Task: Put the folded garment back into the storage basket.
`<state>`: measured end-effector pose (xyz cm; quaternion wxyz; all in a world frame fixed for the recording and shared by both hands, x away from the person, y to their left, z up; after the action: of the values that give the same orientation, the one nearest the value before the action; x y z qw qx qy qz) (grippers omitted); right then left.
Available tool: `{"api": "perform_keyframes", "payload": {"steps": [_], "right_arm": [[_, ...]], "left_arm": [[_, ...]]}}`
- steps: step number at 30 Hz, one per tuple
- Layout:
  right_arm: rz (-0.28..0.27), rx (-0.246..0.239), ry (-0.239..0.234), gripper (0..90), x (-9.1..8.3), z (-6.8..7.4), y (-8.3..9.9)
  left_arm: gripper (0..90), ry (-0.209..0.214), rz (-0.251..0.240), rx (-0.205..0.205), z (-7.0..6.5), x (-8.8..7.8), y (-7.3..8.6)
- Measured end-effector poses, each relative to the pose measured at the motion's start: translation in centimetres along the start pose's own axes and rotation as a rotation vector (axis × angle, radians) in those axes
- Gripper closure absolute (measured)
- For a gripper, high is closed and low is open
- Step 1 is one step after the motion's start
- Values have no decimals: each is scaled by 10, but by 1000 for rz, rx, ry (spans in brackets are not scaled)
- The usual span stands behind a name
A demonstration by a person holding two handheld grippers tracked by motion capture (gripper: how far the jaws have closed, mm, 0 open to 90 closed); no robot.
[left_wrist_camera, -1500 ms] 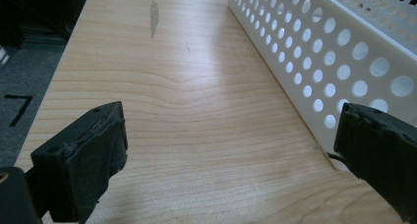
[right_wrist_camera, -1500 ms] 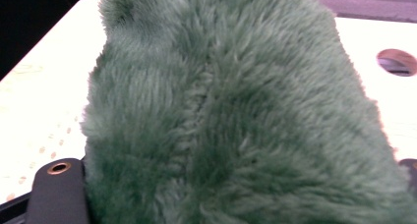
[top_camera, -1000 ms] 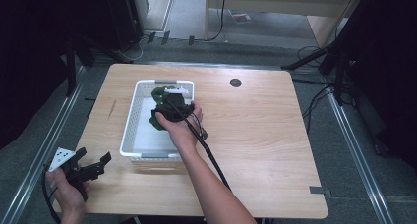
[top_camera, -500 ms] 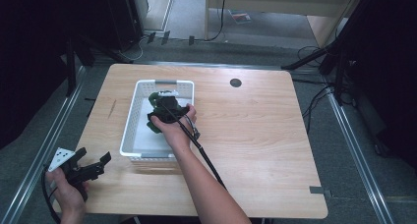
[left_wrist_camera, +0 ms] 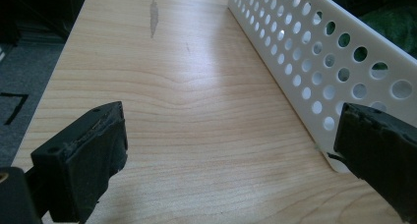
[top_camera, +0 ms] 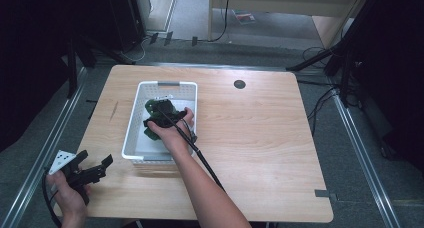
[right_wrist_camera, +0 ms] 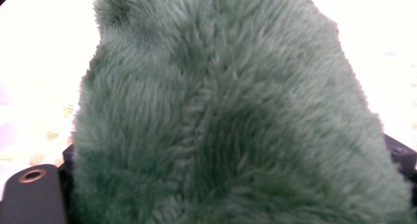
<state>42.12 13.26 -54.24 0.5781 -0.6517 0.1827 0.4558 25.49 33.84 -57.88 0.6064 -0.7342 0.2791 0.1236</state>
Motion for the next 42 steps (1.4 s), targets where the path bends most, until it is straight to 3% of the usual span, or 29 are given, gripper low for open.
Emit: {"api": "perform_keyframes", "payload": {"steps": [3, 5, 9, 15, 22, 32, 42], "right_arm": [[13, 13, -21, 87, 1, -1, 0], [10, 4, -31, 0, 0, 0, 0], [-29, -65, -36, 0, -8, 6, -4], [-55, -66, -20, 0, -15, 8, -6], [-122, -59, -21, 0, -38, 1, -14], [-161, -9, -23, 0, -69, -25, -18], [-187, 47, 18, 0, -83, -74, -12]], "left_arm": [[5, 1, 0, 0, 0, 0, 0], [6, 0, 0, 0, 0, 0, 0], [5, 0, 0, -1, 0, 0, 0], [6, 0, 0, -2, 0, 0, 0], [5, 2, 0, -3, 0, 0, 0], [5, 0, 4, 1, 0, 0, 0], [5, 0, 2, 0, 1, 0, 0]]}}
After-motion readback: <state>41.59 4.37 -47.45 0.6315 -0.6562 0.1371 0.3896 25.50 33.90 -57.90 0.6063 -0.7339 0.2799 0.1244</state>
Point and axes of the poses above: each handheld gripper's, and its own axes: x roughly forward along the jaws, y roughly out of its underside, z roughly to its left, the point moved 6 cm from there along x, roughly forward along the jaws, and after that the axes turned 6 degrees about z, right-handed, at the moved point
